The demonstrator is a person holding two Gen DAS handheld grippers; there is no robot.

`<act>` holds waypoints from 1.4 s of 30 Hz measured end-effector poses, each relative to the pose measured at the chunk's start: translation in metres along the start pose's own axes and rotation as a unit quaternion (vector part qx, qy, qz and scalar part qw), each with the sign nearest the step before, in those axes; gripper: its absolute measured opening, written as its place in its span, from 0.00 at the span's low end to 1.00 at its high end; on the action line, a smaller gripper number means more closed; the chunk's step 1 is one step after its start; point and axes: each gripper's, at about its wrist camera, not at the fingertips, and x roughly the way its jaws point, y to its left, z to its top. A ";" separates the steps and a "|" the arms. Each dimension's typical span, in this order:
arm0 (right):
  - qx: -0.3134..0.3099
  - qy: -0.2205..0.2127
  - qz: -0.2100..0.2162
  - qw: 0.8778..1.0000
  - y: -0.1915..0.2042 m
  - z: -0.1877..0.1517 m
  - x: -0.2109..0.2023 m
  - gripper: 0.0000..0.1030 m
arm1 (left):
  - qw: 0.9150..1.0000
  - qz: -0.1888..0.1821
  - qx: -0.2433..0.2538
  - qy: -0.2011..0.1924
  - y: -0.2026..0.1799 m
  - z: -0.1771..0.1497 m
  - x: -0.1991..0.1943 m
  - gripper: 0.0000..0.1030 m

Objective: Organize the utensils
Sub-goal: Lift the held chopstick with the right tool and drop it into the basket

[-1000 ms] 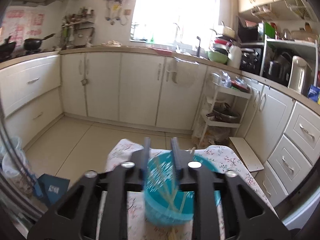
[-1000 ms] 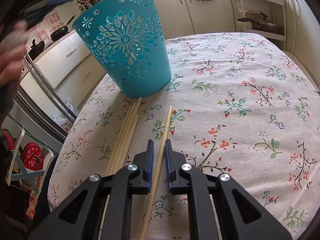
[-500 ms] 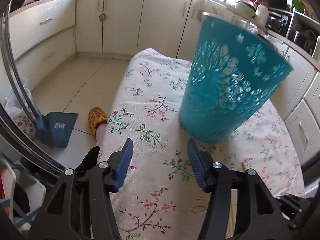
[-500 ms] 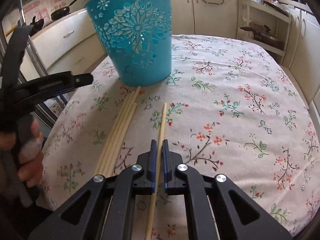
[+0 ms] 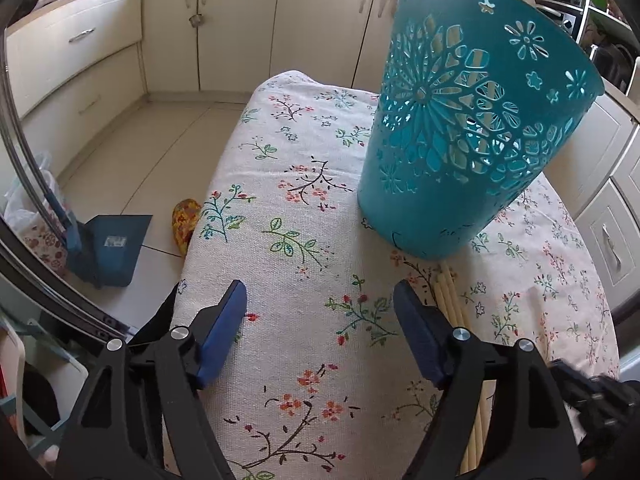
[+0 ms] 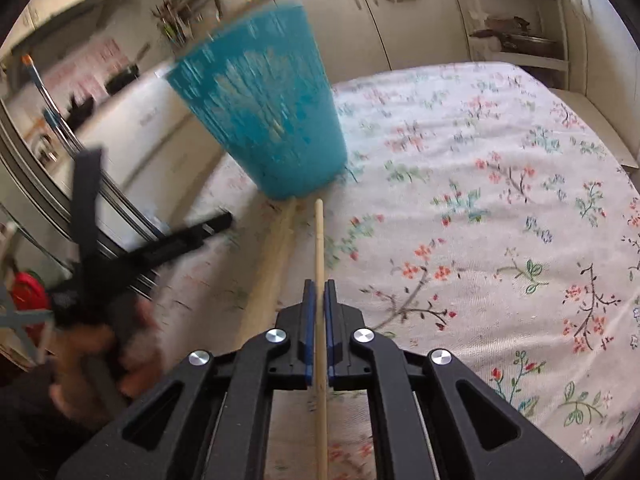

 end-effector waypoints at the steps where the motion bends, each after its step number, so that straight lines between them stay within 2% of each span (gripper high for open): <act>1: 0.005 -0.010 0.014 1.000 0.002 0.002 -0.007 0.05 | 1.000 0.000 0.002 0.001 0.000 0.000 0.000 0.72; 4: 0.015 -0.045 0.045 0.998 0.011 0.012 -0.032 0.05 | 1.000 0.003 0.016 0.005 -0.006 -0.001 0.001 0.77; 9: 0.013 -0.102 0.084 0.991 0.029 0.041 -0.064 0.05 | 1.000 0.007 0.021 0.006 -0.010 -0.001 0.001 0.78; 16: -0.014 -0.192 0.125 0.973 0.064 0.121 -0.075 0.05 | 1.000 0.002 -0.004 -0.006 -0.002 0.000 -0.004 0.78; 20: -0.019 -0.264 0.120 0.957 0.082 0.171 -0.068 0.05 | 1.000 -0.007 -0.025 -0.015 0.006 0.001 -0.007 0.78; 23: -0.014 -0.298 0.099 0.949 0.086 0.196 -0.051 0.05 | 0.999 -0.013 -0.037 -0.017 0.011 0.001 -0.007 0.78; 27: -0.017 -0.296 0.055 0.953 0.082 0.201 -0.019 0.05 | 0.998 -0.021 -0.049 -0.020 0.015 0.001 -0.008 0.78; 32: -0.040 -0.251 0.018 0.967 0.075 0.186 0.013 0.06 | 0.998 -0.026 -0.059 -0.026 0.018 0.002 -0.009 0.78; 35: -0.053 -0.233 0.014 0.971 0.076 0.175 0.013 0.07 | 0.997 -0.027 -0.068 -0.031 0.021 0.002 -0.010 0.78; 37: -0.073 -0.224 0.014 0.972 0.082 0.163 0.009 0.18 | 0.996 -0.026 -0.074 -0.033 0.022 0.002 -0.011 0.78; 42: -0.130 -0.204 0.006 0.970 0.099 0.126 -0.012 0.23 | 0.996 -0.019 -0.080 -0.034 0.023 0.001 -0.011 0.79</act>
